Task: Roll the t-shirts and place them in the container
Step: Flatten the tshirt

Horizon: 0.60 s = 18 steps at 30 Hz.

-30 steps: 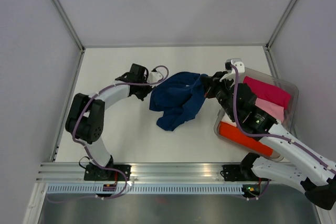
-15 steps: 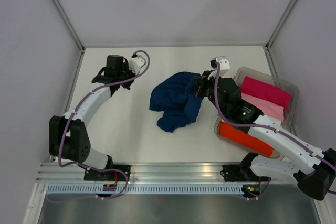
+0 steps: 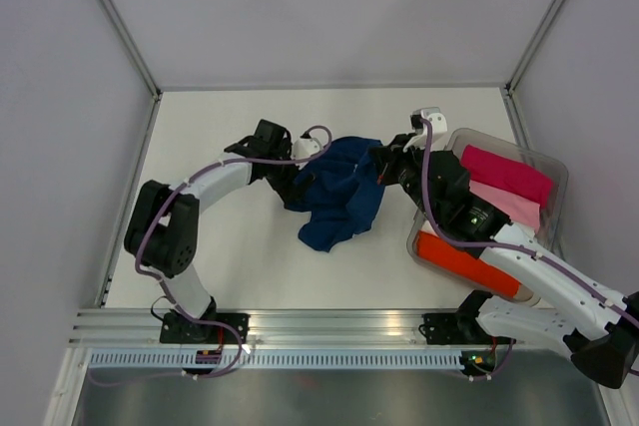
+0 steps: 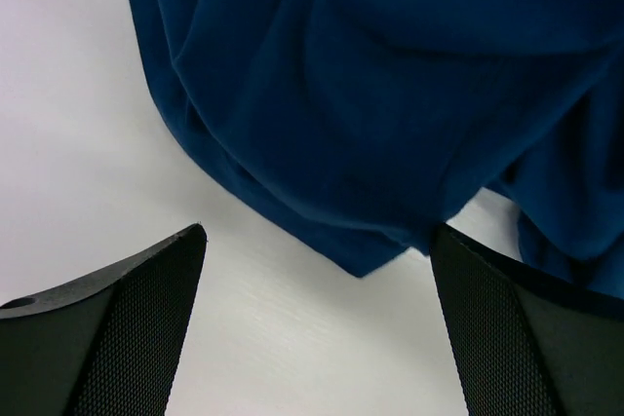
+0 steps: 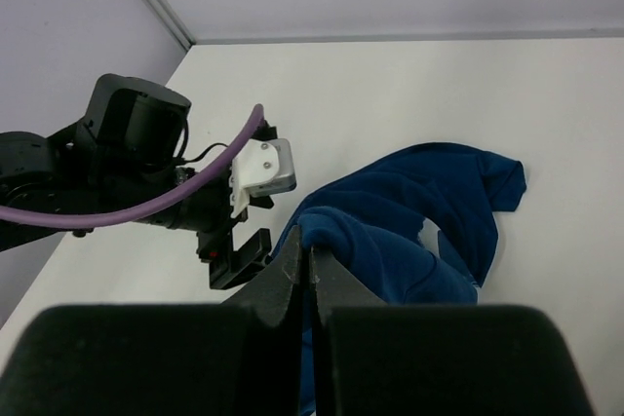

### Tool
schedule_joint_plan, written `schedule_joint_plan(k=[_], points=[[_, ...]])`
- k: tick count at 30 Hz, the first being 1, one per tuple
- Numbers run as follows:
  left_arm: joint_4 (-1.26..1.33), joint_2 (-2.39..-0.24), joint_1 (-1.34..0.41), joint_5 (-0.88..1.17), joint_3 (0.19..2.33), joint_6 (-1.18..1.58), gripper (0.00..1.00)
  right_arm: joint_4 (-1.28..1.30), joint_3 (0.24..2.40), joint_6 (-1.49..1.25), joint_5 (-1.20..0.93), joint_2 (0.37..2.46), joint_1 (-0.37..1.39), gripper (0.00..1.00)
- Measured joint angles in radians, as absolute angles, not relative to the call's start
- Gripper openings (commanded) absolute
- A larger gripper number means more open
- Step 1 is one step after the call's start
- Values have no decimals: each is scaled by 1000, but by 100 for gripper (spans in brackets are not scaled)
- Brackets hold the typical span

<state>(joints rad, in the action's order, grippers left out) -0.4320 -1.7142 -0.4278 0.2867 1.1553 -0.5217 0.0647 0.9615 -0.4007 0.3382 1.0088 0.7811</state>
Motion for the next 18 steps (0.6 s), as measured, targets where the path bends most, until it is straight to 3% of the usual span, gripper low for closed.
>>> schedule_joint_plan(k=[3, 4, 6, 7, 8, 15, 18], points=[[-427, -1789, -435, 270, 1203, -521, 94, 68, 962, -401, 338, 1009, 781, 0], [-428, -1815, -439, 261, 1217, -518, 76, 68, 962, -401, 338, 1009, 781, 0], [-427, -1863, -441, 239, 1240, -498, 51, 68, 962, -401, 339, 1009, 781, 0], [-428, -1882, -443, 229, 1251, -489, 15, 68, 962, -401, 340, 1009, 781, 0], [-428, -1893, -445, 216, 1258, -474, 3, 68, 962, -400, 342, 1009, 781, 0], [-402, -1879, -444, 70, 1301, -447, 2, 64, 992, -374, 339, 1074, 753, 0], [-403, -1834, -432, -38, 1357, -447, 2, 86, 1131, -358, 291, 1209, 680, 0]])
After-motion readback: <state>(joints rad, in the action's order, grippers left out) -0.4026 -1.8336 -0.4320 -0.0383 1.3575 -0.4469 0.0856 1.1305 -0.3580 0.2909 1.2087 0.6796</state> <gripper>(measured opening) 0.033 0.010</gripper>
